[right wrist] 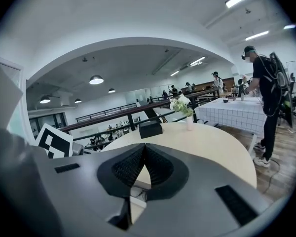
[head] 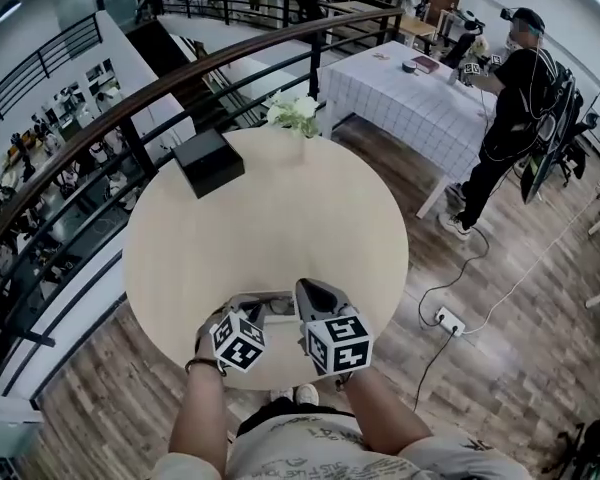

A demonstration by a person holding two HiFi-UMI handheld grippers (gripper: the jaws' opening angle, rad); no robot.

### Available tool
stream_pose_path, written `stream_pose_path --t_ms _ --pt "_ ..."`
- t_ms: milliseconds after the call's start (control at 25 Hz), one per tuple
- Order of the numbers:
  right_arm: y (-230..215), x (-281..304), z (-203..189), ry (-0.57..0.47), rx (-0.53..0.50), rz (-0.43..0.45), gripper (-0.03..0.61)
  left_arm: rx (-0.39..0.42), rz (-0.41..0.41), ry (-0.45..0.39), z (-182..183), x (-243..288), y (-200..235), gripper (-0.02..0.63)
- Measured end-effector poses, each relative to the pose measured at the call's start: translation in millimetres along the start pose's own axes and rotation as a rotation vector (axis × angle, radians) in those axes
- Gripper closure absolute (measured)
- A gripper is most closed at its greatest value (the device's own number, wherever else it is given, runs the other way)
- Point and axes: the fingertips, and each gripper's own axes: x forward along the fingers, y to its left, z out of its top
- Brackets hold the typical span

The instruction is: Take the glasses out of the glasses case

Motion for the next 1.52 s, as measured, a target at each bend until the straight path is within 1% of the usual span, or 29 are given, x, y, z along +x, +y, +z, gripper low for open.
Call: stream_pose_path --t_ms 120,280,360,440,520,640,720,800,880,960,1160,1320,1520 --pt "-12 -9 -18 0.044 0.005 -0.03 0.563 0.054 -0.061 0.029 -9 16 -12 0.6" --pt "-9 -40 -29 0.079 0.031 -0.079 0.563 0.156 -0.106 0.077 -23 9 -29 0.6" --pt "-22 -30 -32 0.085 0.035 -0.101 0.563 0.234 -0.143 0.11 -30 32 -24 0.585" --pt "-40 -21 -35 0.084 0.037 -0.127 0.563 0.308 -0.184 0.152 -38 61 -20 0.544" --pt "-53 -21 -36 0.085 0.039 -0.153 0.563 0.355 -0.203 0.185 -45 78 -19 0.537" --pt "-68 -29 -39 0.087 0.045 -0.19 0.563 0.376 -0.206 0.209 -52 91 -21 0.537" --pt "-80 -45 -42 0.083 0.057 -0.213 0.563 0.393 -0.184 0.229 -54 97 -29 0.537" --pt "-92 -62 -47 0.08 0.07 -0.239 0.563 0.426 -0.151 0.252 -57 104 -37 0.537" --pt "-98 -61 -47 0.08 0.08 -0.262 0.563 0.451 -0.128 0.262 -58 111 -29 0.537" --pt "-98 -49 -43 0.082 0.085 -0.276 0.563 0.461 -0.125 0.274 -62 117 -14 0.537" --pt "-96 -45 -49 0.093 0.08 -0.28 0.563 0.493 -0.149 0.329 -78 131 -15 0.537" --pt "-100 -47 -49 0.096 0.076 -0.283 0.563 0.502 -0.12 0.358 -82 137 -13 0.537" --pt "-102 -53 -50 0.1 0.081 -0.294 0.563 0.502 -0.103 0.36 -83 136 -13 0.538"
